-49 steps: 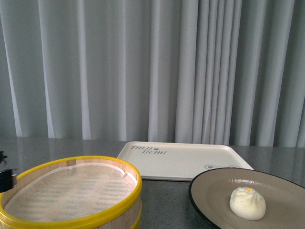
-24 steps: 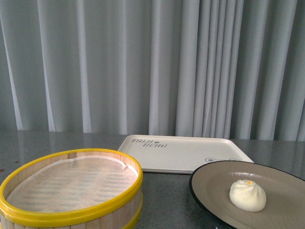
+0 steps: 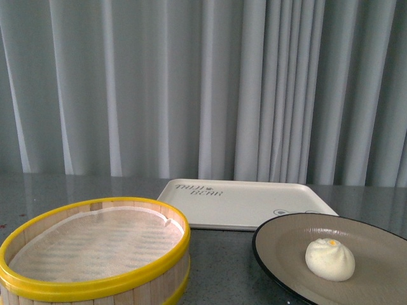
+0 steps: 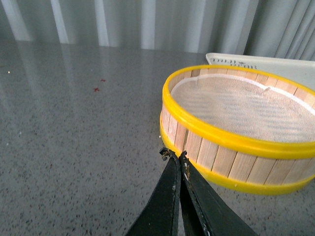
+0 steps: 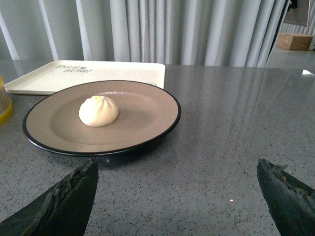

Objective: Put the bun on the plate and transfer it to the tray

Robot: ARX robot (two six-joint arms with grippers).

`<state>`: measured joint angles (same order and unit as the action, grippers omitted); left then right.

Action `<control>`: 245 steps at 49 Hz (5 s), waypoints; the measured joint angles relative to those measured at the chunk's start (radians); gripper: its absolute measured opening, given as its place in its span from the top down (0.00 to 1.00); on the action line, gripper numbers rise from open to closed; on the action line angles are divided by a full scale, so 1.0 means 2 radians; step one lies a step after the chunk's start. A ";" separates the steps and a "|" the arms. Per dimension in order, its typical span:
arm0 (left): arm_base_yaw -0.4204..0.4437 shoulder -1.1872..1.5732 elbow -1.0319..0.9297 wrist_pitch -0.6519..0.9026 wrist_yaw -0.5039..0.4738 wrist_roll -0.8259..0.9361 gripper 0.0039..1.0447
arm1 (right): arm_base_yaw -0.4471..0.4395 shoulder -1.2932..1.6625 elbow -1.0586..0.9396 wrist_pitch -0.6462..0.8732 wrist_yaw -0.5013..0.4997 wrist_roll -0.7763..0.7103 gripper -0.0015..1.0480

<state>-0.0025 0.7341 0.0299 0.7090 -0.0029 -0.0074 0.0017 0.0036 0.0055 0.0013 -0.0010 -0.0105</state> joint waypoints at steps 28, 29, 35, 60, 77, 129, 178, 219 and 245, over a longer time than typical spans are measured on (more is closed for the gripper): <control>0.000 -0.157 -0.002 -0.144 0.000 0.000 0.96 | 0.000 0.000 0.000 0.000 0.000 0.000 0.08; 0.000 -0.164 -0.002 -0.151 0.000 0.000 0.96 | 0.000 0.000 0.000 0.000 0.000 0.000 0.08; 0.000 -0.195 -0.002 -0.182 0.000 0.000 0.96 | 0.000 0.000 0.000 0.000 0.000 0.000 0.08; 0.000 -0.278 -0.002 -0.263 0.000 0.000 0.96 | 0.000 0.000 0.000 0.000 0.000 0.000 0.08; 0.000 -0.365 -0.002 -0.354 0.001 0.000 0.96 | 0.000 0.000 0.000 0.000 0.000 0.000 0.08; 0.000 -0.365 -0.002 -0.354 0.001 0.001 0.06 | 0.069 0.114 0.051 0.092 0.153 -0.125 0.08; 0.000 -0.365 -0.002 -0.354 0.001 0.001 0.06 | -0.063 0.478 0.249 -0.095 -0.225 -0.931 0.08; 0.000 -0.365 -0.002 -0.354 0.001 0.001 0.06 | -0.022 0.640 0.278 0.076 -0.232 -0.897 0.08; 0.000 -0.365 -0.002 -0.354 0.001 0.001 0.06 | -0.011 0.666 0.267 0.108 -0.224 -0.874 0.86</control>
<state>-0.0021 0.0036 0.0257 0.0006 -0.0006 -0.0048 -0.0200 1.3354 0.5396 0.2165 -0.4492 -1.7576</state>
